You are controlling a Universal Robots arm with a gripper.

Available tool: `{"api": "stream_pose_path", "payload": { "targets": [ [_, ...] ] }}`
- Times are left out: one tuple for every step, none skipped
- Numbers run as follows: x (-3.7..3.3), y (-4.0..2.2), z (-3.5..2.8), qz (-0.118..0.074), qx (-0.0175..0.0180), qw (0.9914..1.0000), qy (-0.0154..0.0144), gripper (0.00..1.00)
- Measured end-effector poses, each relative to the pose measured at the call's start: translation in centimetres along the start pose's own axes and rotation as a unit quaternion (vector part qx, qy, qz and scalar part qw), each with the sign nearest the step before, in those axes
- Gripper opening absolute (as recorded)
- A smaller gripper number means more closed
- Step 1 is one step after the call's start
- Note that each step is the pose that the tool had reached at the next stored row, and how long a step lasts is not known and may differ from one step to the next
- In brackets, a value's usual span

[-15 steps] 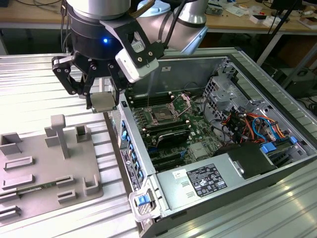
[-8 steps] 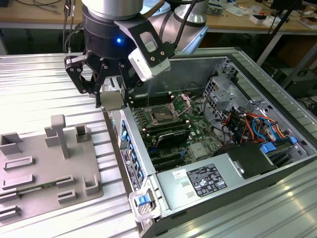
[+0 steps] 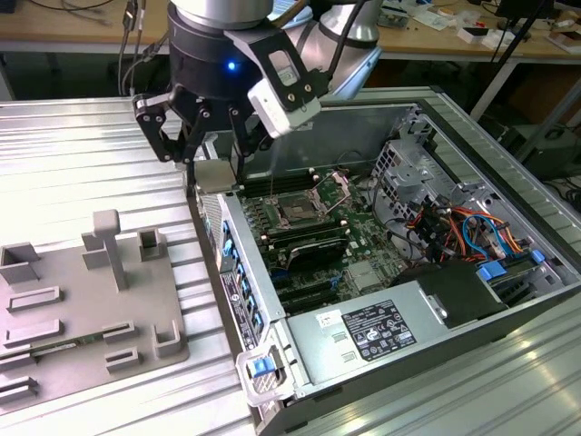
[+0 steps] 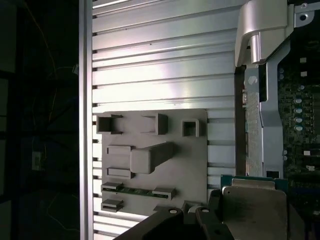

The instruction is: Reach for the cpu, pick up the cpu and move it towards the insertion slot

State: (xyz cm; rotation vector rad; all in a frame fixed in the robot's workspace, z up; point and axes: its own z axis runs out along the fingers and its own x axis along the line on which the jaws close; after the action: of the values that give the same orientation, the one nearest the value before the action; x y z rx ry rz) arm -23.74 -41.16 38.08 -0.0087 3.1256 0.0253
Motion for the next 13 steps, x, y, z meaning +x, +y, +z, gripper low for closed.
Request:
{"api": "stream_pose_path", "payload": {
  "targets": [
    [-0.13, 0.10, 0.01, 0.000, 0.0001, 1.00000, 0.0000, 0.55],
    [-0.31, 0.27, 0.02, 0.000, 0.0004, 1.00000, 0.0000, 0.55],
    [-0.60, 0.52, 0.04, 0.001, 0.0009, 1.00000, 0.0000, 0.55],
    [-0.86, 0.62, 0.06, 0.002, 0.0010, 1.00000, -0.0001, 0.55],
    [-1.04, 0.68, 0.07, 0.002, 0.0011, 1.00000, -0.0001, 0.55],
    [-1.44, 0.83, 0.09, 0.003, 0.0015, 0.99999, -0.0001, 0.55],
    [-1.78, 0.93, 0.10, 0.004, 0.0018, 0.99999, -0.0001, 0.55],
    [-2.21, 1.03, 0.13, 0.005, 0.0020, 0.99999, -0.0001, 0.55],
    [-2.34, 1.04, 0.14, 0.005, 0.0020, 0.99999, -0.0001, 0.55],
    [-2.37, 1.04, 0.14, 0.005, 0.0020, 0.99999, -0.0001, 0.55],
    [-2.37, 1.04, 0.13, 0.005, 0.0020, 0.99999, -0.0001, 0.55],
    [-2.37, 1.04, 0.13, 0.005, 0.0020, 0.99999, -0.0001, 0.55],
    [-2.38, 1.04, 0.14, 0.005, 0.0020, 0.99999, 0.0001, 0.55]
  ]
}}
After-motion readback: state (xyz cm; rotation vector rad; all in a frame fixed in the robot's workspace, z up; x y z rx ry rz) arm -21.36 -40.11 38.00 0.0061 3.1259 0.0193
